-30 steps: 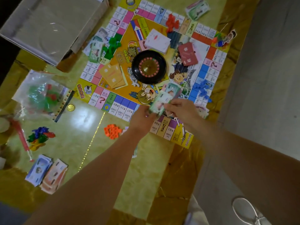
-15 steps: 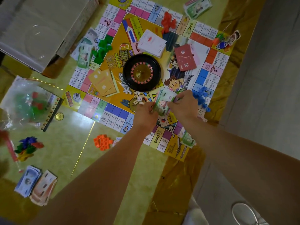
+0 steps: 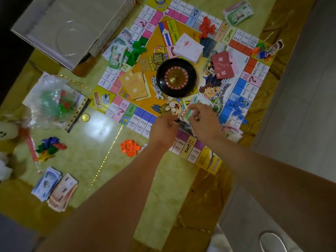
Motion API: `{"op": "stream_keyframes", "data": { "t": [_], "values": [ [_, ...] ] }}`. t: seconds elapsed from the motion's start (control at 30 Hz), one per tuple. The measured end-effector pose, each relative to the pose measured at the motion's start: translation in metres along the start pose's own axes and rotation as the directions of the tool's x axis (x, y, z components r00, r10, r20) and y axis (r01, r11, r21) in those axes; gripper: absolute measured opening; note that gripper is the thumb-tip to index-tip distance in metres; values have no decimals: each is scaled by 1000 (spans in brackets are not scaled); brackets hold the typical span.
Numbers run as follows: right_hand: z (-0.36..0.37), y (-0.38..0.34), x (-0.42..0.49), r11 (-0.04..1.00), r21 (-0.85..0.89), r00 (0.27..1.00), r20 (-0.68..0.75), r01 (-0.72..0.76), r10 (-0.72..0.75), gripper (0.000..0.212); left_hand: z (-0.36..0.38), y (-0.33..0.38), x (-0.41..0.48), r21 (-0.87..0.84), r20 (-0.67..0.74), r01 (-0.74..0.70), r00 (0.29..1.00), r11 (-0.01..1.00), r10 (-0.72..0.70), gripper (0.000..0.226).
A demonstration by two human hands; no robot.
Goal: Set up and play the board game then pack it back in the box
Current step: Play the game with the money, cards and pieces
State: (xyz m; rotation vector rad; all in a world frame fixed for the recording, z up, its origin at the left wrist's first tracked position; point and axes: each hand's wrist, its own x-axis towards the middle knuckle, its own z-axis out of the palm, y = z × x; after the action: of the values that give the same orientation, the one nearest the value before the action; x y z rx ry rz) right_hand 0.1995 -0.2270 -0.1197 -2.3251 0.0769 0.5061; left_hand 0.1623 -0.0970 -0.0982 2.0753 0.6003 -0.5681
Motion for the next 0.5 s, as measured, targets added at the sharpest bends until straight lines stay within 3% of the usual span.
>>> {"op": "stream_keyframes", "data": {
  "t": [0.17, 0.3, 0.5],
  "values": [
    [50, -38, -60, 992, 117, 986, 157, 38, -56, 19, -37, -67, -54, 5, -87, 97, 992, 995, -96, 23],
    [117, -67, -118, 982, 187, 961, 275, -20, -33, 18, -67, -143, -99, 62, -166, 147, 977, 987, -135, 18],
    [207, -91, -179, 996, 87, 930, 365, 22, -53, 20, -115, -263, -137, 147, -407, 246, 898, 958, -168, 16]
  ]
}}
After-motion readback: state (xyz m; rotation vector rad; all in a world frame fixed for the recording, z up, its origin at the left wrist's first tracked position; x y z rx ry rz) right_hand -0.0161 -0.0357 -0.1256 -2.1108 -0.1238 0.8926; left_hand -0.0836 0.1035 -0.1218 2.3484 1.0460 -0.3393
